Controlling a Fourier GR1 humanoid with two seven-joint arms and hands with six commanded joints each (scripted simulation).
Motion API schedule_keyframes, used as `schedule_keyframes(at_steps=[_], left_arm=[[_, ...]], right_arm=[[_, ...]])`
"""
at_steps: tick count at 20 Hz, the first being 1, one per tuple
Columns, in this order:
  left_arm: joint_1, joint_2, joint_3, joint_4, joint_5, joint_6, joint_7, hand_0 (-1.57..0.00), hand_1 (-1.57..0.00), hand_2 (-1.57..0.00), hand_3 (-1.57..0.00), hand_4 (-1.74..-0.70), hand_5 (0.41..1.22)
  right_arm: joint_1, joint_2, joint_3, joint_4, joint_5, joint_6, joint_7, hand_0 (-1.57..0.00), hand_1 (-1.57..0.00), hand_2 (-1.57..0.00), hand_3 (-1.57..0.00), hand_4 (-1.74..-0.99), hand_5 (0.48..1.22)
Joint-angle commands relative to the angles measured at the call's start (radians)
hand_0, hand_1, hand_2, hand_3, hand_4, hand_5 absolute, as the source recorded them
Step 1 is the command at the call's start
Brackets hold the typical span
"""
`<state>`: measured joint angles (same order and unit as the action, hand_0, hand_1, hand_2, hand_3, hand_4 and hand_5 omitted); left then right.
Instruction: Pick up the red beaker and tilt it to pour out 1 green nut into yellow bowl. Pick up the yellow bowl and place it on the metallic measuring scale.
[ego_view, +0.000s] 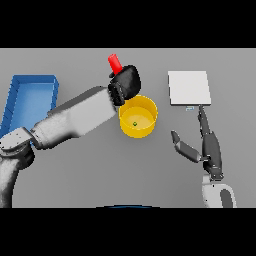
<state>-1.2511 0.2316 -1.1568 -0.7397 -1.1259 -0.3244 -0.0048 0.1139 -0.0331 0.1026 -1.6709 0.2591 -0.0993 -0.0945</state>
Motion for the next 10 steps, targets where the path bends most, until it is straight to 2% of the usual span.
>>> schedule_keyframes(at_steps=[1, 2, 6, 7, 9, 10], left_arm=[[-0.022, 0.005, -0.010, -0.002, -0.007, -0.002, -0.015, -1.57, -1.57, -1.57, -1.57, -1.73, 1.221], [-0.032, 0.009, -0.032, 0.001, -0.017, -0.008, -0.026, -1.57, -1.57, -1.57, -1.57, -1.74, 1.221], [-0.072, -0.003, -0.098, 0.021, -0.051, 0.016, -0.065, -1.57, -1.57, -1.57, -1.57, -1.73, 1.221], [-0.077, 0.002, -0.111, 0.014, -0.054, 0.013, -0.076, -1.57, -1.57, -1.57, -1.57, -1.73, 1.221], [-0.099, 0.007, -0.124, 0.022, -0.054, 0.015, -0.091, -1.57, -1.57, -1.57, -1.57, -1.73, 1.221], [-0.123, 0.009, -0.119, 0.032, -0.049, 0.013, -0.095, -1.57, -1.57, -1.57, -1.57, -1.73, 1.221]], right_arm=[[0.004, -0.006, -0.007, -0.006, -0.006, 0.001, -0.008, 0.00, 0.00, 0.00, 0.00, -1.225, 0.583], [-0.001, -0.005, -0.003, -0.007, -0.003, 0.002, 0.003, 0.00, 0.00, 0.00, 0.00, -1.216, 0.585], [0.009, -0.003, 0.003, -0.010, 0.007, -0.003, -0.014, 0.00, 0.00, 0.00, 0.00, -1.210, 0.592], [-0.001, 0.004, 0.006, -0.009, 0.006, -0.002, 0.008, 0.00, 0.00, 0.00, 0.00, -1.209, 0.593], [0.001, -0.004, 0.005, -0.009, 0.013, -0.004, -0.004, 0.00, 0.00, 0.00, 0.00, -1.207, 0.594], [-0.006, -0.005, 0.003, -0.012, 0.016, -0.007, 0.012, 0.00, 0.00, 0.00, 0.00, -1.206, 0.592]])
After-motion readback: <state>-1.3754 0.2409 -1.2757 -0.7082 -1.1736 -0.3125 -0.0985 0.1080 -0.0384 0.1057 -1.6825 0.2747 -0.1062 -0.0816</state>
